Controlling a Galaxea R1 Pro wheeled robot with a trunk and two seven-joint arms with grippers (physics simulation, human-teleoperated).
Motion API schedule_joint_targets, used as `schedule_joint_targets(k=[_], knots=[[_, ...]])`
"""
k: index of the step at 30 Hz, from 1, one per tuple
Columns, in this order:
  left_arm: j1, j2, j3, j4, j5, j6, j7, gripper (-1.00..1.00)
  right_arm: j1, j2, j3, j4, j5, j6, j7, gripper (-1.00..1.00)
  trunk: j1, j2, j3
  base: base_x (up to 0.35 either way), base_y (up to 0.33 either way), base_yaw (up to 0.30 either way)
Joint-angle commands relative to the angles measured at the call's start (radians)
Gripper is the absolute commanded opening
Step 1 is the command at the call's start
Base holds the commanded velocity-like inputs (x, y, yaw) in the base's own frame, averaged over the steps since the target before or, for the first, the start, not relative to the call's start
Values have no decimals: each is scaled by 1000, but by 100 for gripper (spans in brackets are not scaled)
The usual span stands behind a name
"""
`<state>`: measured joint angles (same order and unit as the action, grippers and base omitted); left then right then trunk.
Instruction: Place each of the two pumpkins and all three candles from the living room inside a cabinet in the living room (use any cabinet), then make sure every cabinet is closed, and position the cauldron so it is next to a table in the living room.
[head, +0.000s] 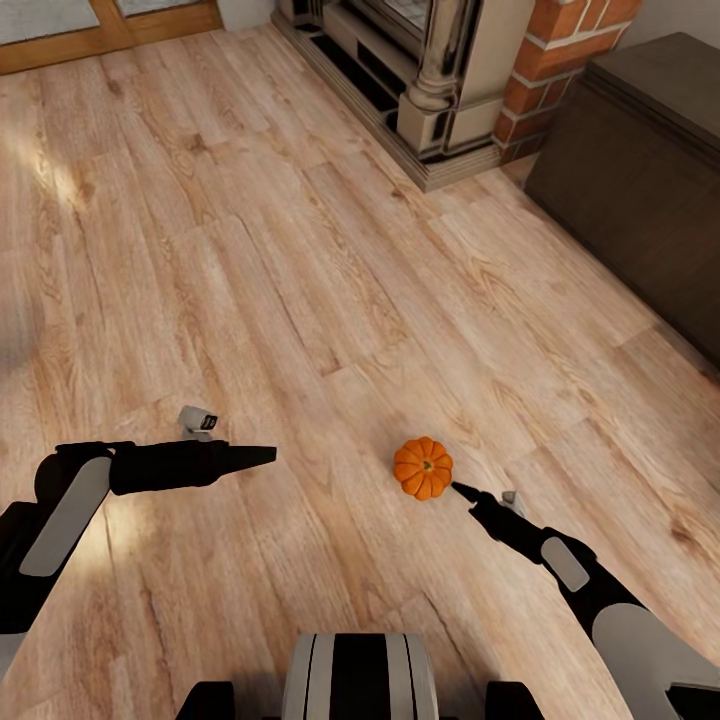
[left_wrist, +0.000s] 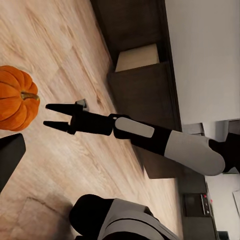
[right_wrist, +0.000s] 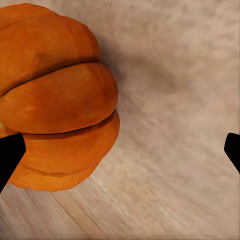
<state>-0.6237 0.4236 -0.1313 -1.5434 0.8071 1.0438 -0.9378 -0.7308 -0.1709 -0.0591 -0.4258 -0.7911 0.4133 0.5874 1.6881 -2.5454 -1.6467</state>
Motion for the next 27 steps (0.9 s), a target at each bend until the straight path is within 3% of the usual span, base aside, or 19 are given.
schedule_joint_targets(k=[1,27], knots=[[-1,0,-1,0,1,3,-3,100,0,0,3,0,-6,8,1,100,0,0,-1,0,0,0],[-1,-1,-2,-1,0,3,-3,100,-1,-2,16,0,-5,7,75,100,0,0,-1,4,0,0]])
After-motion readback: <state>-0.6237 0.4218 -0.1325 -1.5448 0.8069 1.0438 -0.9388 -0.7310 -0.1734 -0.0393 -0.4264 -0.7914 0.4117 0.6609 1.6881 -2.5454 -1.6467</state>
